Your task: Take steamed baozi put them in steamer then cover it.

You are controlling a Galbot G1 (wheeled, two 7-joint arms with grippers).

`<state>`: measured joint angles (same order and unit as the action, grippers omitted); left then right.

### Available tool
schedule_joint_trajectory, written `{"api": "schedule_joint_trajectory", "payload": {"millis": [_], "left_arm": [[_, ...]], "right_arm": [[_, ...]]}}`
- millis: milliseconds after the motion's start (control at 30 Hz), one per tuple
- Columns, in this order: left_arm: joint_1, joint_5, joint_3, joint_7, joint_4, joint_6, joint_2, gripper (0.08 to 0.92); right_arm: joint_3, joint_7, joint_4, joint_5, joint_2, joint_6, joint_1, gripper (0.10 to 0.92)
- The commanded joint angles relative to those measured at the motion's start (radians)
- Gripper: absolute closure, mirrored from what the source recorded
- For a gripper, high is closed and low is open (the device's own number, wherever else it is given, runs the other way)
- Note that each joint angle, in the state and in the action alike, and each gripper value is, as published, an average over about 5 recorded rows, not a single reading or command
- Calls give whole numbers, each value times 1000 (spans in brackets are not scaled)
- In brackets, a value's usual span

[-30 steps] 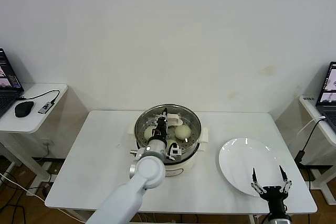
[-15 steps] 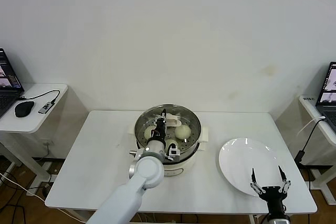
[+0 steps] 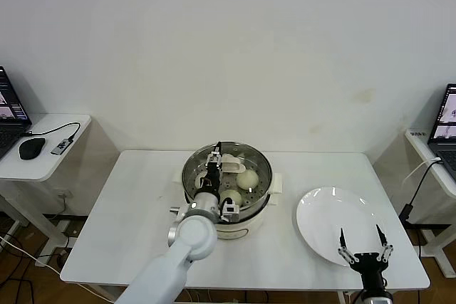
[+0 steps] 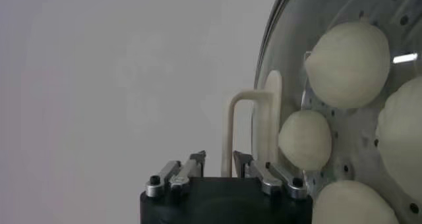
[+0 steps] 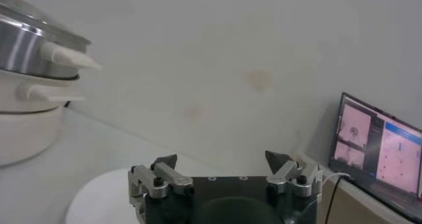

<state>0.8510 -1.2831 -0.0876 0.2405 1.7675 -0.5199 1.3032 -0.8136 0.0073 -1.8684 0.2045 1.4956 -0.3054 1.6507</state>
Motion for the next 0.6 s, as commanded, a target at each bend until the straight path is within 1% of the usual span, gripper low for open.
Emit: {"api": "schedule_joint_trajectory", "payload": {"millis": [33, 200, 267, 333, 433, 500, 533, 600], "left_arm": [[195, 110, 14, -42, 257, 16, -64, 421], [343, 277, 69, -113, 405, 84, -106, 274], [430, 362, 123, -161, 460, 130, -114, 223], [535, 481, 193, -222, 502, 192, -117, 194], [715, 788, 360, -345, 525, 371, -100, 179], [832, 1023, 498, -408, 511, 521, -73, 178], [877, 1111, 554, -421, 501, 577, -59, 177], [975, 1265, 642, -430, 481, 645, -35, 177]], "right_arm": [[3, 0, -6, 4, 2, -1, 3, 203], [7, 1, -8, 9, 3, -5, 9, 203], [10, 1, -11, 9, 2, -7, 12, 203], [12, 1, -16, 7, 0, -8, 16, 203], [14, 0, -25, 0, -6, -8, 21, 203], [22, -1, -28, -10, -13, -9, 26, 203], [27, -2, -29, -16, -19, -9, 29, 203], [45, -4, -29, -36, -37, -12, 37, 203]]}}
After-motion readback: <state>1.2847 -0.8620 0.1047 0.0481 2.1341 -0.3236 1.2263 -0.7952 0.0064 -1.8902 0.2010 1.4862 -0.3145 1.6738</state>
